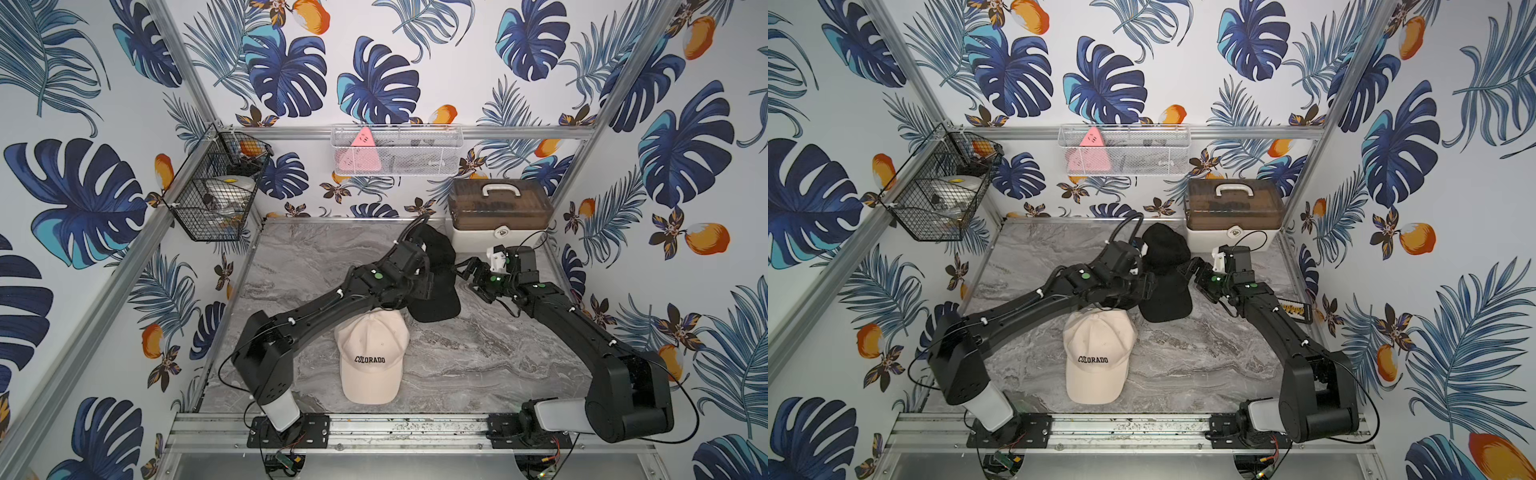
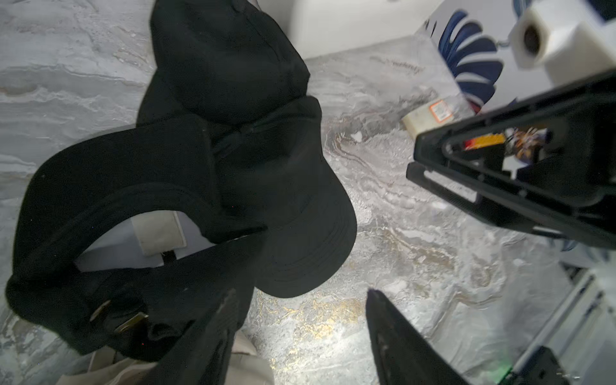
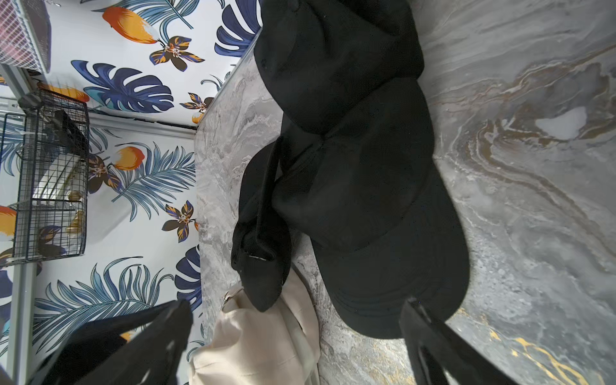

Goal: Stack the baseball caps by color
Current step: Pick up the baseball cap from the center of the board.

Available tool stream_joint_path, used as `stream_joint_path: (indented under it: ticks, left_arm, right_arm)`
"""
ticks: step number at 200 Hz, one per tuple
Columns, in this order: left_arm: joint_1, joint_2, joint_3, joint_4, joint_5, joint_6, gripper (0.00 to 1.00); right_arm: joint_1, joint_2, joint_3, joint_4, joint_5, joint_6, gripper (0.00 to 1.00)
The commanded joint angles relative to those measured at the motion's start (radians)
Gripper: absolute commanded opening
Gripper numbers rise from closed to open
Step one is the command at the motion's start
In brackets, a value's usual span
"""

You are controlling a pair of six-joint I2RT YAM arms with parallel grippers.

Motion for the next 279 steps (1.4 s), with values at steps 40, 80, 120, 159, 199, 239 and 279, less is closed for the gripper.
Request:
stream_joint_path:
  ticks: [40,80,120,159,199,239,279]
  left_arm:
    - [-0.13,0.26,0.177,-0.197,-0.48,0.179,0.6]
    - [-0.145,0.31,0.136,-0.119,-0.663,0.224,0.54]
    - [-0.145,0.352,0.127,-0.071,-0.805,0.254,0.39]
    - [-0.123,0.323,0.121,0.007,-0.79,0.272,0.05]
    - [-0.06,0.244,0.203,0.037,-0.672,0.33,0.0]
    - [0.024,0.22,0.407,-0.075,-0.479,0.39,0.0]
    - [0.05,0.214,0.623,-0.283,-0.268,0.376,0.0]
  right_arm:
    - [0.0,-0.014,-0.03,0.037,-0.039,0.015,1.0]
    - [0.0,-0.033,-0.044,0.024,-0.026,0.007,1.0]
    - [-0.002,-0.05,-0.037,0.009,-0.018,-0.001,1.0]
    - [-0.002,-0.063,-0.033,-0.007,-0.01,-0.008,1.0]
    - [-0.002,-0.086,-0.02,-0.011,-0.006,-0.041,1.0]
    - [0.0,-0.123,-0.004,0.051,-0.103,-0.11,1.0]
    - [0.001,-0.187,0.019,0.028,-0.109,-0.189,1.0]
